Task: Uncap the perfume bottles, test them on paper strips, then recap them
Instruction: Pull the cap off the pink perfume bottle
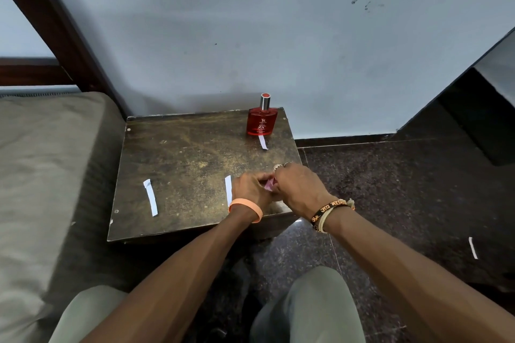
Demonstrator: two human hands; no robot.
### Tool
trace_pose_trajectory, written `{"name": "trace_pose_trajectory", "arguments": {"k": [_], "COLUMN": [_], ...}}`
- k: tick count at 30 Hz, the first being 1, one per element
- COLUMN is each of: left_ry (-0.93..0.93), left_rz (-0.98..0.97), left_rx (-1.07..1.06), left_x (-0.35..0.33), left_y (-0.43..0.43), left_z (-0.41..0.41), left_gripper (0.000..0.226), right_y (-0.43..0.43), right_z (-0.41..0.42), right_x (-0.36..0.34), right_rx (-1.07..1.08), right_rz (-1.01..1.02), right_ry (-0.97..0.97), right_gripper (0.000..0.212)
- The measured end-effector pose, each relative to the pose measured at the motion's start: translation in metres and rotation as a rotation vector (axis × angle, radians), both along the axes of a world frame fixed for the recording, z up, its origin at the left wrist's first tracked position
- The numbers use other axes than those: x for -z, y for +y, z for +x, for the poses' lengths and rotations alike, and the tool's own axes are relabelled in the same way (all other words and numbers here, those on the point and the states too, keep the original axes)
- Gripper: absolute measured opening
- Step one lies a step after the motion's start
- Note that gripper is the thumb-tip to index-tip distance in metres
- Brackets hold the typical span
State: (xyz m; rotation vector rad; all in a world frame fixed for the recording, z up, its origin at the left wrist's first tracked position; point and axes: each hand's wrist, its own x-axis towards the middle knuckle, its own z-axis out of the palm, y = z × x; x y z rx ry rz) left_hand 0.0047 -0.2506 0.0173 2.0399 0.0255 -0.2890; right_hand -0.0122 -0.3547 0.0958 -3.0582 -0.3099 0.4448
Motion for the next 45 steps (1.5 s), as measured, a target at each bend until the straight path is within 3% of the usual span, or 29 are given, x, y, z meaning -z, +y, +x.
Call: {"name": "trace_pose_trajectory", "arguments": {"k": [6, 11, 19, 24, 30, 40, 45], "left_ry": [0.004, -0.002, -0.002, 0.012, 0.014, 0.009, -0.003], "left_rz": [0.032, 0.035, 0.040, 0.015, 0.042, 0.036, 0.017], "left_rx": [-0.015, 0.006, -0.005, -0.001, -0.012, -0.007, 0.004], "left_x": [0.0012, 0.0023, 0.0011, 0.0029, 0.0013, 0.0005, 0.0013], "left_y": [-0.0005, 0.0006, -0.0003, 0.0002, -0.0005, -0.0004, 0.0012], "left_z": [-0.0008, 0.0010, -0.0004, 0.0002, -0.0005, -0.0005, 0.0000], "left_gripper": [0.030, 0.025, 0.031, 0.035, 0.032, 0.033, 0.033], "right_y": [-0.0003, -0.0008, -0.0007, 0.0003, -0.0005, 0.0014, -0.0017], "right_z": [0.0052, 0.0030, 0.0047, 0.0037, 0.0051, 0.0053, 0.0015], "right_x": [0.0013, 0.0001, -0.0006, 0.0019, 0.0028, 0.0066, -0.0002], "right_rx": [0.082, -0.042, 0.015, -0.013, 0.032, -0.042, -0.038], "right_rz": [-0.003, 0.000, -0.039, -0.021, -0.059, -0.123, -0.061], "right_ry": [0.033, 0.039, 0.015, 0.030, 0.016, 0.023, 0.032], "right_gripper": [0.034, 0.025, 0.037, 0.022, 0.031, 0.028, 0.026]}}
